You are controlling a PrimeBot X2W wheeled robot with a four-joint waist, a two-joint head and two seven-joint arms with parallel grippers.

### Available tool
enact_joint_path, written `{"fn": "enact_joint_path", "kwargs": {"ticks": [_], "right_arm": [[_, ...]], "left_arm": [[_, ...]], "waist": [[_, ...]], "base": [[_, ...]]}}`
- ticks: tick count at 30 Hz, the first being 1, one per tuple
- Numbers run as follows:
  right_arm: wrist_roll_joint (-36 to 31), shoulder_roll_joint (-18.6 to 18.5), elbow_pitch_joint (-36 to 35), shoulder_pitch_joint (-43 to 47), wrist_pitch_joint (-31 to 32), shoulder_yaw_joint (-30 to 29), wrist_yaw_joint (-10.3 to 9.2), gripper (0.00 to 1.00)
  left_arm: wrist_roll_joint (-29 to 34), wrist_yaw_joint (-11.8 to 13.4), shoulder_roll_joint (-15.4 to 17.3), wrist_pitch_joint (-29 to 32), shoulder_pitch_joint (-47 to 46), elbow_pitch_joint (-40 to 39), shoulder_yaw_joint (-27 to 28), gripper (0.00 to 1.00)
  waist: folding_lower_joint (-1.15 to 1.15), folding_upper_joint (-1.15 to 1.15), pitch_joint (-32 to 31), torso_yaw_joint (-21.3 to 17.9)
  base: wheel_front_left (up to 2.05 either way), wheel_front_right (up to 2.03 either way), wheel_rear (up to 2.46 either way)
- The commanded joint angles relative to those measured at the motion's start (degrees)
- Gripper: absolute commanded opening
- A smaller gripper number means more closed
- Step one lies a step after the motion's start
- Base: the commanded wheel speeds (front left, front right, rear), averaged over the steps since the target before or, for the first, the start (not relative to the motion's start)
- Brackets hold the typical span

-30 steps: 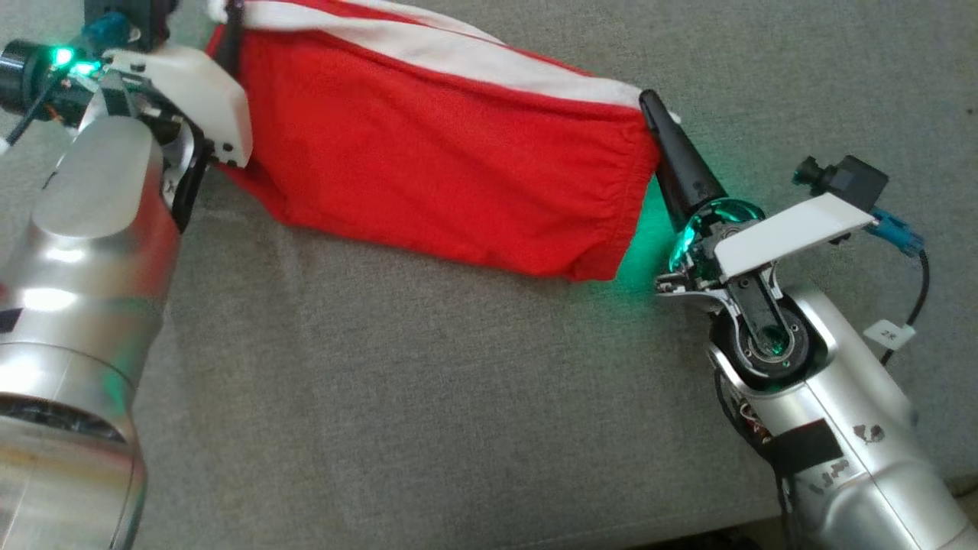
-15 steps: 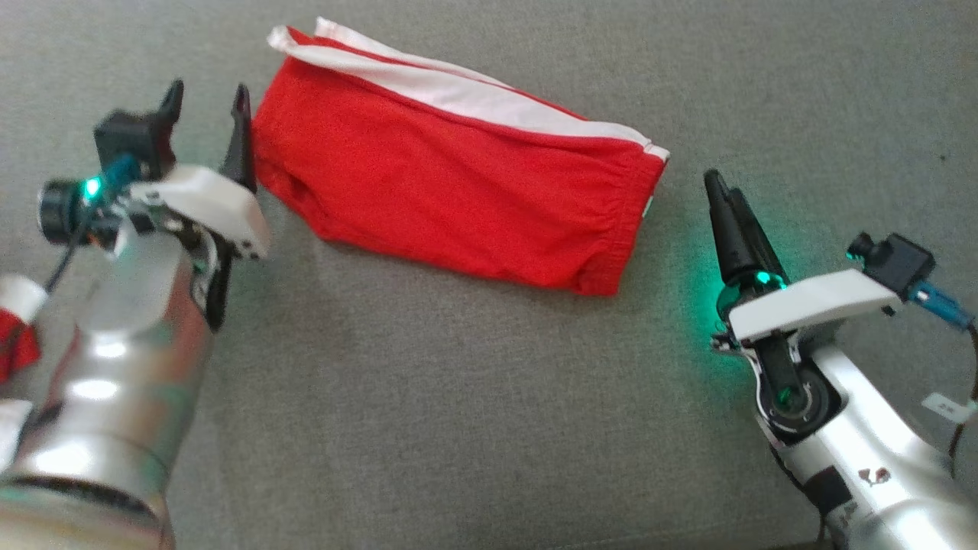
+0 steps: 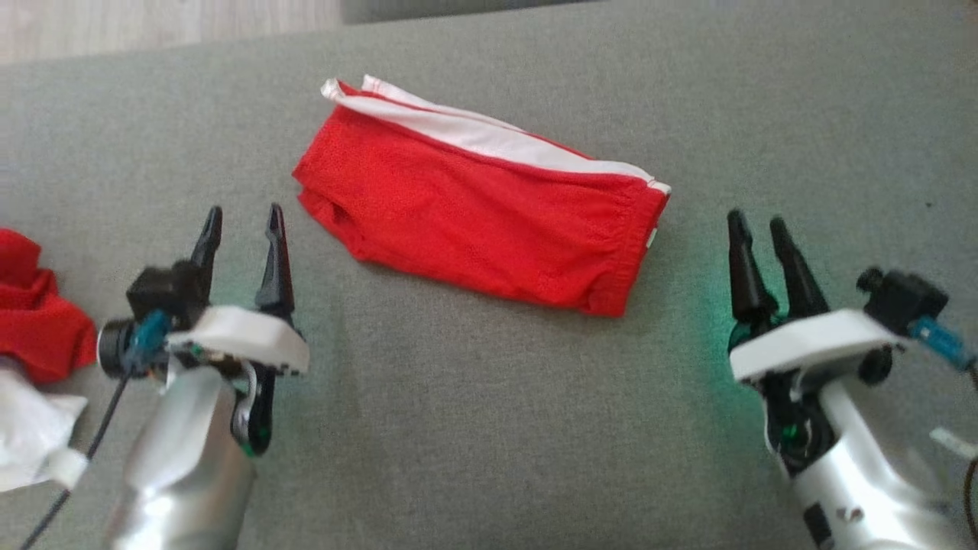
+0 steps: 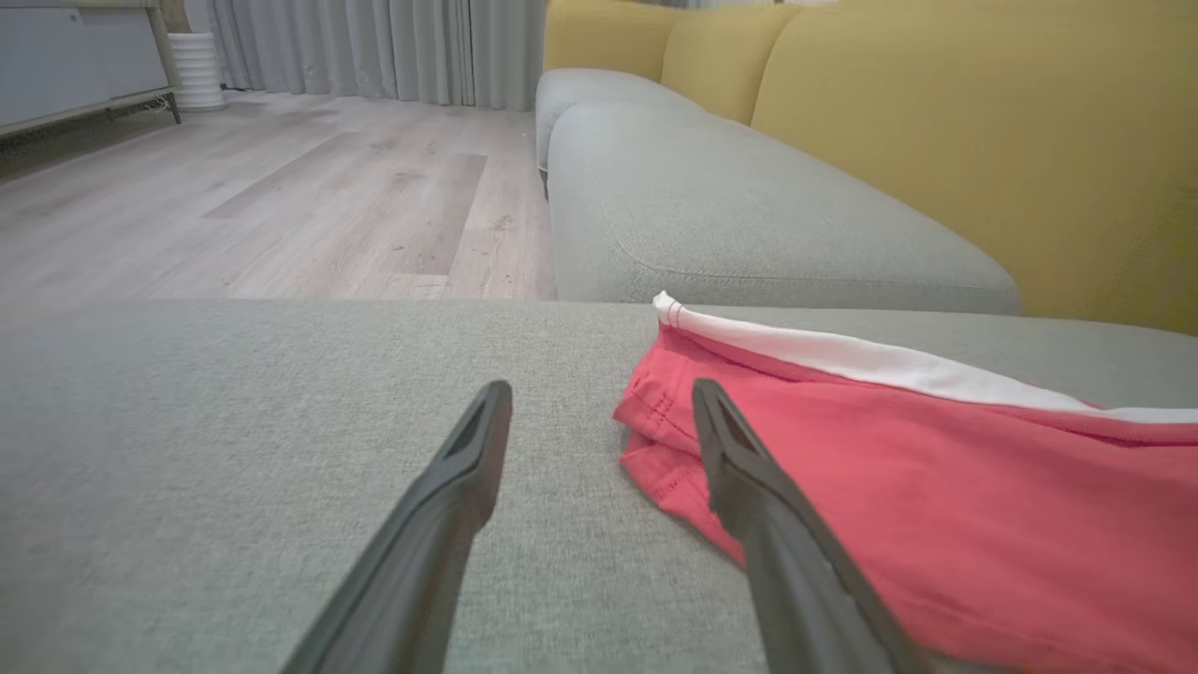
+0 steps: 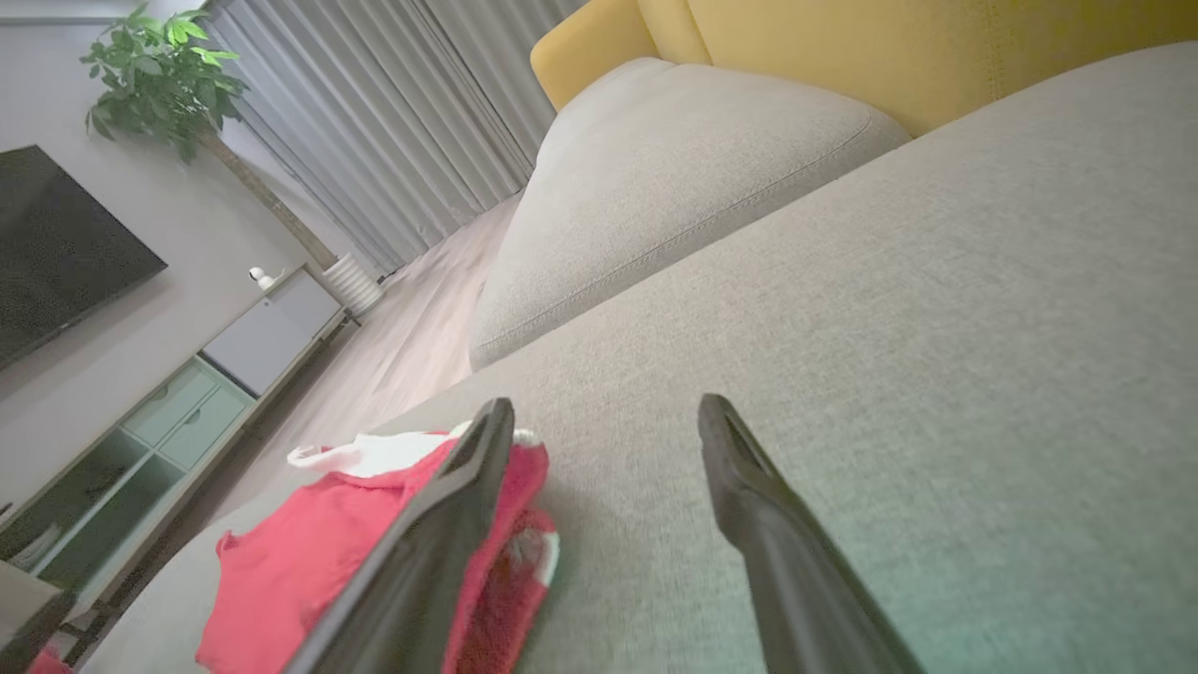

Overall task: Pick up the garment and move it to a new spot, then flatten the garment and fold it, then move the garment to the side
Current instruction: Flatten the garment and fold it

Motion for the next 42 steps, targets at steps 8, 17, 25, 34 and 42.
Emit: {"fn": "enact_joint_path", "kwargs": {"ticks": [8, 17, 25, 34, 42], "right_arm": [[-3.74, 2.40, -0.11, 3.42, -0.62, -1.77, 0.39, 1.00], [-10.36, 3.14, 1.38, 6.10, -0.62, -4.10, 0.39, 1.00], [-19.87, 4.86, 0.20, 9.56, -0.62, -6.46, 0.39, 1.00], [-27.88, 6.34, -2.03, 11.80, -0.62, -9.70, 0.39, 1.00], [-31.15, 6.87, -3.95, 9.63, -0.62, -10.78, 0.39, 1.00]], "left_arm": [[3.63, -0.35, -2.22, -0.54, 9.68, -7.58, 7.46, 1.00], [7.07, -2.01, -5.40, -0.54, 19.16, -11.96, 13.08, 1.00], [9.40, -2.64, -6.51, -0.54, 25.11, -14.29, 15.10, 1.00], [8.25, -1.81, -6.64, -0.54, 26.51, -15.23, 13.78, 1.00], [7.21, -3.14, -6.64, -0.54, 18.35, -13.17, 11.05, 1.00]], "waist": [[0.01, 0.00, -4.81, 1.09], [0.01, 0.00, -8.26, 2.41], [0.01, 0.00, -10.35, 2.92], [0.01, 0.00, -9.09, 3.14], [0.01, 0.00, -3.59, 2.50]], "base": [[0.00, 0.00, 0.00], [0.00, 0.00, 0.00], [0.00, 0.00, 0.00], [0.00, 0.00, 0.00], [0.00, 0.00, 0.00]]}}
